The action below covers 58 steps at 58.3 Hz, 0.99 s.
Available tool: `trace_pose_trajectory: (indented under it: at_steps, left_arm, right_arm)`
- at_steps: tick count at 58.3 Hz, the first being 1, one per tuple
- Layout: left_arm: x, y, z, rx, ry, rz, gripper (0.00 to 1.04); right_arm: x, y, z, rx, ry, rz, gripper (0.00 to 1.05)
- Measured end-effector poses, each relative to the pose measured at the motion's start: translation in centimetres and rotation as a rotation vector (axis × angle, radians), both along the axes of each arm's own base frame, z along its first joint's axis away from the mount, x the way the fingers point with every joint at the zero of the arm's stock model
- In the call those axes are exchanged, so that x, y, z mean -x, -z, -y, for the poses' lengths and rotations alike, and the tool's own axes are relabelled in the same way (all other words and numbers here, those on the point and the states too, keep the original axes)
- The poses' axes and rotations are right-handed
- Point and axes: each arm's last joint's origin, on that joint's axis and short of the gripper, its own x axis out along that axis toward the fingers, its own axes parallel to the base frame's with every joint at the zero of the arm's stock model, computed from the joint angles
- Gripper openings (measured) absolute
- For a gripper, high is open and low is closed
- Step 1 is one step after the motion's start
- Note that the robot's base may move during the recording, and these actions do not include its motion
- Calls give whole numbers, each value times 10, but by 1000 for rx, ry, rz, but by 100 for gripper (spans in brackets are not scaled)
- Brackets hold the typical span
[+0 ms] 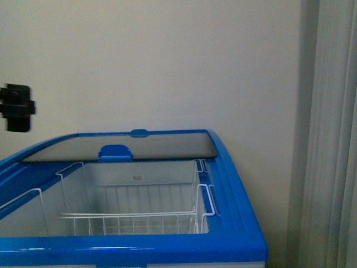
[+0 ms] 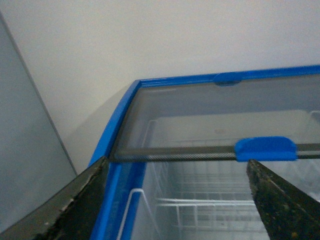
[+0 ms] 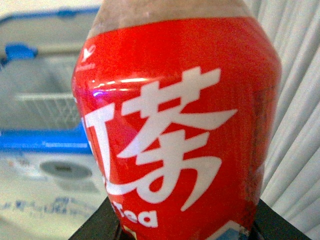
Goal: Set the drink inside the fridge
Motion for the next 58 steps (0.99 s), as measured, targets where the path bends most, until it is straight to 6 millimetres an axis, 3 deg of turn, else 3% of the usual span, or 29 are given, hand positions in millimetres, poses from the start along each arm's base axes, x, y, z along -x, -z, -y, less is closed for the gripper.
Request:
trace_pose_trajectory:
  at_steps: [5, 11, 18, 25, 37, 44, 58]
  left_arm:
    - [72, 18, 3, 72, 9, 2, 65]
    - [119, 46, 5, 98, 18, -14, 49]
    - [146, 79, 4, 115, 10, -63, 25]
    - [161, 90, 5, 117, 12, -60, 3]
    - [176, 100, 5, 121, 13, -55, 3]
    - [185, 106, 5, 121, 13, -52, 3]
    - [204, 118, 5, 121, 12, -54, 3]
  right_arm:
    - [-28, 1, -4, 36, -117, -82, 36]
    - [-62, -6, -8, 81, -233, -110, 36]
    - [-114, -32, -25, 222, -458, -97, 36]
    - [-165, -49, -53, 403, -632, -97, 36]
    - [-221, -44, -103, 705, -807, -64, 36]
    - [-248, -27, -150, 881, -956, -65, 36]
    - [-273, -6, -238, 1129, -1111, 27, 36]
